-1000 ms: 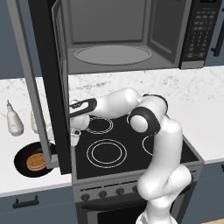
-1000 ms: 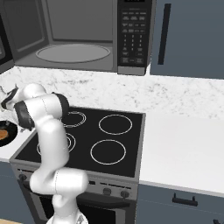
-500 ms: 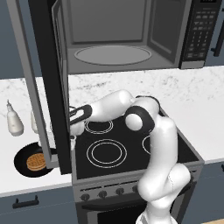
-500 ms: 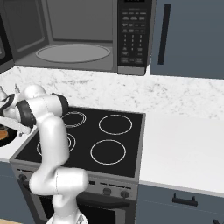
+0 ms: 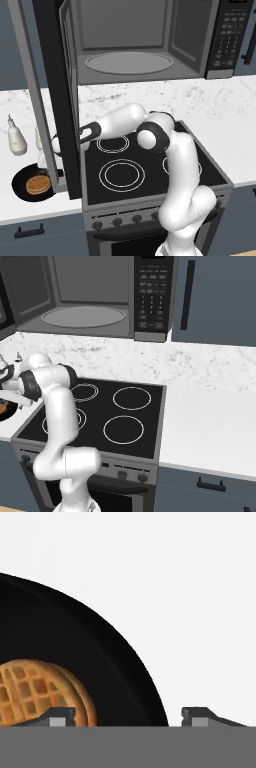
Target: Open the microwave, place the bowl with waffle inside the microwave, then close the microwave door and turn it on.
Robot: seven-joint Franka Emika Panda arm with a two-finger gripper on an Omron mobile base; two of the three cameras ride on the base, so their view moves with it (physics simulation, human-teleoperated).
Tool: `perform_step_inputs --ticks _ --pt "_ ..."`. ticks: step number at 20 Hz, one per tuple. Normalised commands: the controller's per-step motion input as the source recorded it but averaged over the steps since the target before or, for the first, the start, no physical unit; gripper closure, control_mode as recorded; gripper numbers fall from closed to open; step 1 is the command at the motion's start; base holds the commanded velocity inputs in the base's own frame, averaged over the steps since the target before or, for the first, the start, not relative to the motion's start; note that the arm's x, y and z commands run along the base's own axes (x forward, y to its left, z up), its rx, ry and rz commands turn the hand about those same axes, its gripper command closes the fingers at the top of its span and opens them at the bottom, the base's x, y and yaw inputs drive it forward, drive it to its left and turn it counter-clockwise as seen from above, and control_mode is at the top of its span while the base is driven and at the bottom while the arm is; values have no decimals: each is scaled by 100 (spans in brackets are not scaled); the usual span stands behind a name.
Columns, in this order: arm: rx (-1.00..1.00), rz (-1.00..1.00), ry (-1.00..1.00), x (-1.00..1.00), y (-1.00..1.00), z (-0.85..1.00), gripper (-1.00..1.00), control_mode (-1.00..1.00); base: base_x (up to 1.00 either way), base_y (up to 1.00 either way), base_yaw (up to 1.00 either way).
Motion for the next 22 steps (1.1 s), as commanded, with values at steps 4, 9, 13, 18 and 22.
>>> perform_step_inputs --ticks 4,9,13,18,22 --pt "0 0 0 0 -34 -10 100 -100 0 0 0" --pt "7 -1 0 0 -67 -7 100 -100 0 0 0" --pt "4 -4 0 0 -50 -7 100 -100 0 0 0" --pt "9 -8 0 -4 -57 -2 100 -100 0 0 0" --pt "16 -14 0 -14 -73 22 100 -100 0 0 0"
